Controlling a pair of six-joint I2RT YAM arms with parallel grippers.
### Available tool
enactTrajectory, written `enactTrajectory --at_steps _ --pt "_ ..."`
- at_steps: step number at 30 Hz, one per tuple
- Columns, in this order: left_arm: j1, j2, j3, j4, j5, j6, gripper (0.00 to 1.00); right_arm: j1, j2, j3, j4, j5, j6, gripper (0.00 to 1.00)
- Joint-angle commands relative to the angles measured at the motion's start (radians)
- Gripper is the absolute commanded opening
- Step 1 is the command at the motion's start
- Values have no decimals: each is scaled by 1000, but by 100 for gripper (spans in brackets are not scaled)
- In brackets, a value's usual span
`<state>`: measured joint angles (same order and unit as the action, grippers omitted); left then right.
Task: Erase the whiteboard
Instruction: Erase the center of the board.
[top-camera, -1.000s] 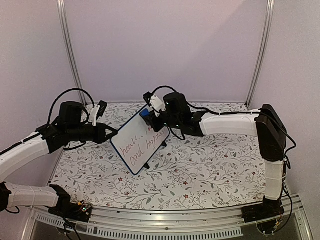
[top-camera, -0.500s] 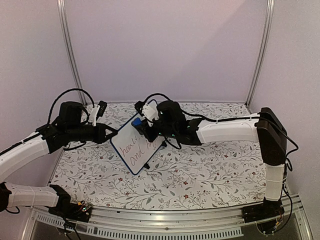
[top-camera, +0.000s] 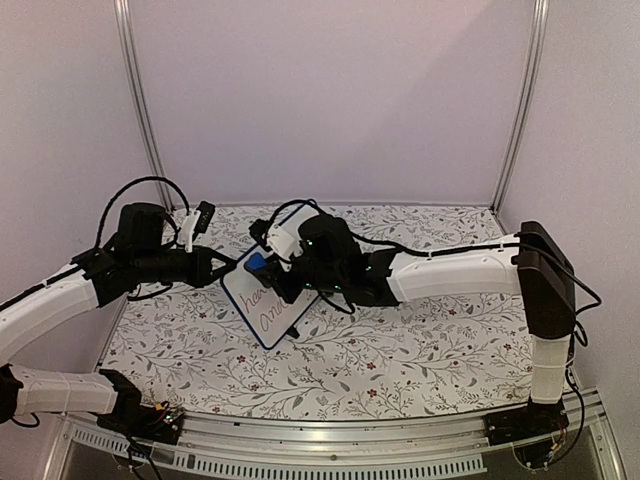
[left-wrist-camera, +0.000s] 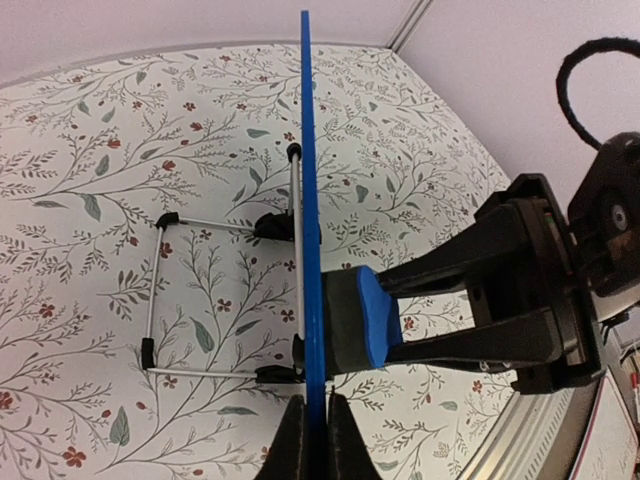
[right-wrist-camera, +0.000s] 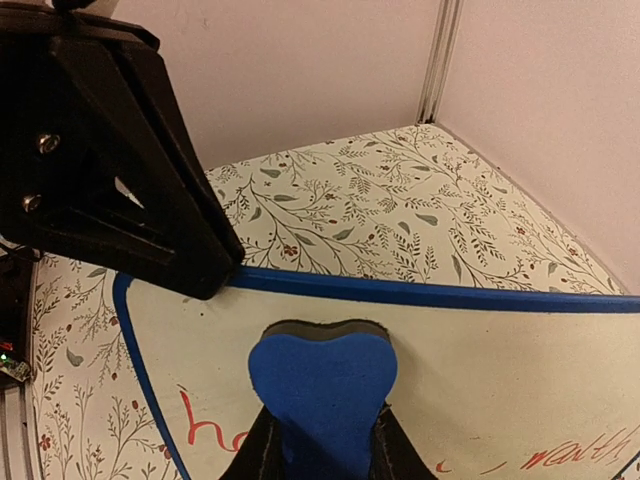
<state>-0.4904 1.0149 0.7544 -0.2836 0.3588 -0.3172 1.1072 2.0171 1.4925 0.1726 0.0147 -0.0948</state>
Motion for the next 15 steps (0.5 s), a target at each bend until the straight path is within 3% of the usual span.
enactTrajectory --at_steps 1,15 --pt "-18 -1 -1 14 97 31 0 14 -47 -22 -7 -21 -8 16" --pt "-17 -10 -1 16 87 30 5 14 -119 -103 -10 32 2 15"
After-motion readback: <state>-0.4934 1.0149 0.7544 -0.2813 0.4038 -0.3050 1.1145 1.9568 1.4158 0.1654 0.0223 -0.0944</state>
